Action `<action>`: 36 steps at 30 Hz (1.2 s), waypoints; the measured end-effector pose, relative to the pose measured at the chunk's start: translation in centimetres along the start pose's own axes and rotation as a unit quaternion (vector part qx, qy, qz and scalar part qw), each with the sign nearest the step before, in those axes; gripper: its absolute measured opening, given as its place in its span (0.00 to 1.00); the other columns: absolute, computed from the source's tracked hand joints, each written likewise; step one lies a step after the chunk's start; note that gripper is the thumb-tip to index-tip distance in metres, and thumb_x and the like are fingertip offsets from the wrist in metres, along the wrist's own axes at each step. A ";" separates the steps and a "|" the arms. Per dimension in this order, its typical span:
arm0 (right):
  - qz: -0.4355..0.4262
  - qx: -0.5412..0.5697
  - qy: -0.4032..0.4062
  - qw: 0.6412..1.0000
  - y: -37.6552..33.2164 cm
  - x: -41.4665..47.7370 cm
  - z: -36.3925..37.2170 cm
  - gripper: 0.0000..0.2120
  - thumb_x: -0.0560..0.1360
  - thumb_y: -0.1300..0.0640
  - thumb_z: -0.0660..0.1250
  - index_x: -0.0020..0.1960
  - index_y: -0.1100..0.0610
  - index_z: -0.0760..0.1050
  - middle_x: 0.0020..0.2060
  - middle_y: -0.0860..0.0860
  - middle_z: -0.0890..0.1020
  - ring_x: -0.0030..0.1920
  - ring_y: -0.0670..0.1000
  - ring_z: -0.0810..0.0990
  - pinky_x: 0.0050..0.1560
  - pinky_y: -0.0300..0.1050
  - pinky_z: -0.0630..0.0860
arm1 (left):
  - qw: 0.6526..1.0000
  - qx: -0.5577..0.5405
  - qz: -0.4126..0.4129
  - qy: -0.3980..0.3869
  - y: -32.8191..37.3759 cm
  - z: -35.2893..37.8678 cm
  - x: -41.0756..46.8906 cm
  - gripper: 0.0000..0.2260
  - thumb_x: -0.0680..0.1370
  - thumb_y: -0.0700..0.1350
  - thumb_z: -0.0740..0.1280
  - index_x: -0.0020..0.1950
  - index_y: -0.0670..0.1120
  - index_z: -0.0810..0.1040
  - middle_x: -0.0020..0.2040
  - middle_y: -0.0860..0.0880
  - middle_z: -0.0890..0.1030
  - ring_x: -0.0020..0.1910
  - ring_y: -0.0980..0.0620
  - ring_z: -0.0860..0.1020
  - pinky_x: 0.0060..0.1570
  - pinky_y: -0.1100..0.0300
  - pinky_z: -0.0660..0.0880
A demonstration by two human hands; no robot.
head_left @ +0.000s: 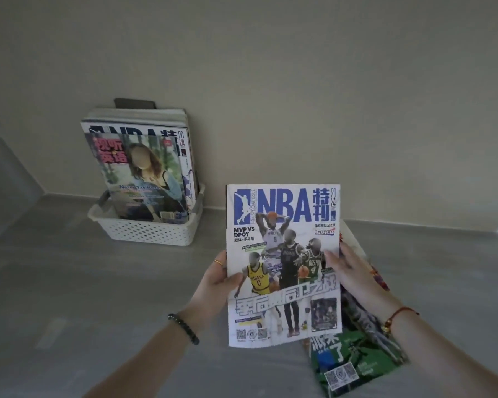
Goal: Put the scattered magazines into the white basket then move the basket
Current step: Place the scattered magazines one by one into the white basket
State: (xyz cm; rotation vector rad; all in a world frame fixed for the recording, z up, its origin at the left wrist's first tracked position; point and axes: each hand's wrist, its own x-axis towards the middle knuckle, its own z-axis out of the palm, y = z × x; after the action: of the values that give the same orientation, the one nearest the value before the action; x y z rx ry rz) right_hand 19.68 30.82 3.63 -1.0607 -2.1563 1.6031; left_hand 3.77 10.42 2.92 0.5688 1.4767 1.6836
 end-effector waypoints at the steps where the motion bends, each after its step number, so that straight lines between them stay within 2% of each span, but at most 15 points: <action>1: -0.013 0.001 0.003 1.000 -0.9 0.3 0.4 0.15 0.76 0.49 0.58 0.62 0.47 0.68 0.61 0.50 0.76 0.58 0.51 0.76 0.60 0.58 0.73 | 1.000 0.011 0.005 0.000 0.8 -0.9 0.0 0.20 0.76 0.28 0.56 0.58 0.51 0.70 0.55 0.48 0.81 0.53 0.47 0.80 0.54 0.47 0.77; 4: -0.060 -0.007 0.025 0.998 -4.0 1.2 1.8 0.06 0.76 0.56 0.61 0.48 0.46 0.74 0.50 0.52 0.82 0.49 0.51 0.81 0.54 0.58 0.77 | 0.999 0.041 0.024 0.025 3.7 -3.7 0.2 0.20 0.76 0.29 0.57 0.58 0.52 0.71 0.58 0.44 0.79 0.56 0.43 0.78 0.57 0.43 0.74; 8: -0.118 0.008 0.040 0.992 -9.3 2.4 5.1 0.05 0.74 0.59 0.64 0.46 0.50 0.76 0.45 0.54 0.84 0.44 0.52 0.83 0.47 0.56 0.80 | 0.989 0.088 0.074 0.097 8.3 -8.1 1.0 0.17 0.76 0.31 0.58 0.63 0.43 0.70 0.57 0.41 0.79 0.54 0.40 0.78 0.56 0.42 0.74; 11: -0.171 0.039 0.069 0.982 -14.0 4.1 8.4 0.06 0.73 0.60 0.66 0.43 0.49 0.77 0.43 0.51 0.83 0.40 0.44 0.82 0.43 0.46 0.81 | 0.974 0.107 0.146 0.138 12.3 -11.7 1.7 0.14 0.77 0.34 0.58 0.63 0.39 0.71 0.52 0.45 0.79 0.44 0.52 0.80 0.46 0.58 0.79; 12: -0.187 0.043 0.084 0.978 -15.5 4.8 9.5 0.05 0.72 0.60 0.67 0.43 0.49 0.78 0.42 0.49 0.82 0.38 0.40 0.82 0.41 0.40 0.80 | 0.968 0.106 0.159 0.160 13.6 -12.9 2.0 0.13 0.78 0.36 0.59 0.62 0.40 0.73 0.51 0.45 0.80 0.44 0.51 0.80 0.43 0.58 0.78; 14: -0.216 0.041 0.111 0.969 -18.3 6.3 11.9 0.06 0.71 0.60 0.69 0.45 0.51 0.79 0.39 0.45 0.81 0.31 0.32 0.78 0.33 0.27 0.75 | 0.959 0.097 0.174 0.203 15.9 -15.4 2.7 0.11 0.78 0.40 0.60 0.59 0.43 0.75 0.50 0.43 0.80 0.45 0.46 0.79 0.45 0.52 0.77; 15: -0.224 0.040 0.120 0.966 -19.5 7.2 13.1 0.06 0.71 0.60 0.69 0.46 0.52 0.79 0.37 0.43 0.80 0.28 0.31 0.77 0.30 0.24 0.72 | 0.953 0.093 0.187 0.218 16.9 -16.7 3.1 0.10 0.78 0.41 0.60 0.57 0.44 0.76 0.49 0.44 0.81 0.44 0.48 0.80 0.46 0.53 0.78; 16: -0.226 0.045 0.128 0.965 -20.4 8.0 14.2 0.05 0.71 0.60 0.69 0.45 0.53 0.80 0.34 0.43 0.80 0.27 0.31 0.76 0.28 0.24 0.70 | 0.947 0.090 0.201 0.232 17.8 -18.0 3.7 0.09 0.77 0.40 0.61 0.55 0.45 0.77 0.47 0.46 0.81 0.42 0.52 0.81 0.45 0.57 0.79; 18: -0.218 0.049 0.146 0.964 -21.7 9.7 16.4 0.03 0.70 0.60 0.70 0.43 0.55 0.81 0.33 0.44 0.80 0.26 0.35 0.76 0.29 0.28 0.72 | 0.933 0.103 0.214 0.271 19.0 -20.5 4.9 0.08 0.76 0.38 0.63 0.53 0.45 0.77 0.44 0.50 0.80 0.34 0.63 0.80 0.36 0.68 0.78; 20: -0.216 0.022 0.160 0.963 -22.4 11.2 18.4 0.03 0.70 0.59 0.70 0.43 0.55 0.82 0.35 0.46 0.81 0.27 0.36 0.77 0.32 0.30 0.74 | 0.921 0.118 0.206 0.308 19.3 -23.1 6.2 0.09 0.75 0.37 0.65 0.54 0.42 0.79 0.44 0.50 0.80 0.29 0.68 0.78 0.30 0.74 0.74; 22: -0.213 -0.011 0.165 0.963 -22.5 12.6 20.1 0.06 0.70 0.59 0.70 0.46 0.57 0.82 0.36 0.45 0.80 0.27 0.34 0.76 0.30 0.26 0.71 | 0.918 0.123 0.185 0.329 18.8 -25.4 7.4 0.10 0.73 0.38 0.67 0.54 0.41 0.79 0.44 0.50 0.79 0.30 0.65 0.78 0.28 0.74 0.74; 25: -0.185 -0.024 0.175 0.967 -21.8 14.2 22.2 0.06 0.70 0.59 0.70 0.47 0.57 0.82 0.36 0.45 0.80 0.27 0.35 0.75 0.29 0.27 0.71 | 0.919 0.126 0.157 0.339 17.3 -27.8 9.0 0.10 0.71 0.38 0.70 0.52 0.44 0.80 0.45 0.48 0.81 0.38 0.56 0.78 0.31 0.68 0.76; 30: -0.133 -0.075 0.179 0.972 -19.4 16.2 24.8 0.05 0.73 0.60 0.66 0.43 0.59 0.81 0.29 0.44 0.78 0.28 0.40 0.73 0.24 0.26 0.66 | 0.932 0.114 0.118 0.324 14.5 -30.2 11.5 0.08 0.69 0.36 0.71 0.45 0.47 0.81 0.42 0.49 0.81 0.40 0.51 0.80 0.35 0.63 0.78; 33: -0.104 -0.081 0.190 0.973 -17.7 16.9 26.1 0.04 0.72 0.60 0.67 0.42 0.58 0.81 0.33 0.47 0.80 0.31 0.39 0.75 0.29 0.29 0.66 | 0.935 0.094 0.085 0.331 12.6 -31.1 12.6 0.07 0.69 0.34 0.71 0.44 0.43 0.81 0.44 0.46 0.82 0.40 0.50 0.81 0.39 0.58 0.79; 36: -0.088 -0.062 0.215 0.971 -16.3 17.3 26.9 0.03 0.69 0.61 0.70 0.42 0.58 0.82 0.34 0.47 0.80 0.33 0.40 0.76 0.33 0.29 0.67 | 0.938 0.068 0.073 0.333 11.2 -31.7 13.5 0.06 0.69 0.34 0.71 0.42 0.43 0.79 0.42 0.47 0.81 0.39 0.51 0.80 0.36 0.62 0.79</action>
State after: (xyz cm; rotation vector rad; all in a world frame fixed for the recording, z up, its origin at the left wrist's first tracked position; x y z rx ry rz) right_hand -14.80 20.96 4.95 -1.0961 -2.0032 1.0556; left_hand -31.50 2.38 4.54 0.1723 2.0790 2.0163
